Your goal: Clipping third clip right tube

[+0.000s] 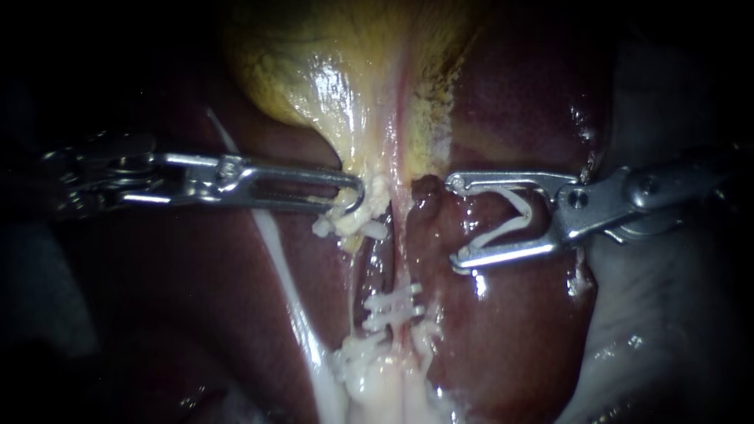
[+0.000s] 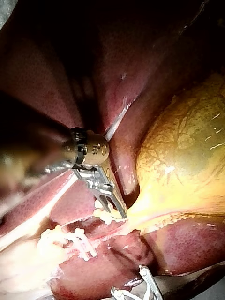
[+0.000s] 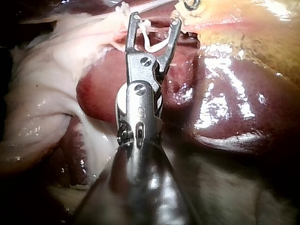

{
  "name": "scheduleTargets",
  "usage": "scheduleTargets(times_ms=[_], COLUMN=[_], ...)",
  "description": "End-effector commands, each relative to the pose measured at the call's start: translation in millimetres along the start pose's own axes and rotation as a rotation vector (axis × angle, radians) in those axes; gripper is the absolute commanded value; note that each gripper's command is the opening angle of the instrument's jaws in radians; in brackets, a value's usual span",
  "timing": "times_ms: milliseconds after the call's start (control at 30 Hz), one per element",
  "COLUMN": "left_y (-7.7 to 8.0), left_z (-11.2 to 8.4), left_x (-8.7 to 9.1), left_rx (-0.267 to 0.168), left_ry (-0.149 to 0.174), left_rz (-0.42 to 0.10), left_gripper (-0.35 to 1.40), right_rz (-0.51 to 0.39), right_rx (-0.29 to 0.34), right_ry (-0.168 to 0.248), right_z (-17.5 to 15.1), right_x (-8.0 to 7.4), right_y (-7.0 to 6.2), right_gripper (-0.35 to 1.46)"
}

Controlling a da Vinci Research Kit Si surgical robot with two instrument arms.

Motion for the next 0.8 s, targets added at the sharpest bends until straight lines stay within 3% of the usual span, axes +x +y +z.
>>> scheduleTargets(times_ms=[33, 133, 233, 500, 667, 800], left_y=[-0.1, -0.4, -1.1, -3.3, -4.3, -4.7], left_z=[-0.2, -1.2, -3.5, -9.9, -11.1, -11.1], left_x=[0.0, -0.1, -0.7, -2.1, -2.6, -2.4], left_rx=[0.001, 0.005, 0.011, -0.001, -0.001, -0.003], left_ry=[0.001, 0.004, 0.013, -0.033, -0.039, -0.040], left_rz=[0.000, -0.001, -0.006, -0.023, -0.030, -0.019], left_gripper=[-0.35, -0.35, -0.35, -0.35, -0.35, -0.35], right_rz=[0.000, 0.000, 0.000, -0.001, -0.007, 0.031], right_rx=[0.000, 0.000, 0.000, 0.006, 0.007, 0.012], right_ry=[0.000, 0.000, 0.000, 0.001, -0.008, -0.048], right_z=[0.0, 0.0, 0.0, 0.1, 0.3, 1.4], right_x=[0.0, 0.0, 0.0, 0.0, -0.1, -0.5], right_y=[0.0, 0.0, -0.1, -0.1, -0.1, -0.3], right_gripper=[0.50, 0.50, 0.50, 0.50, 0.50, 0.50])
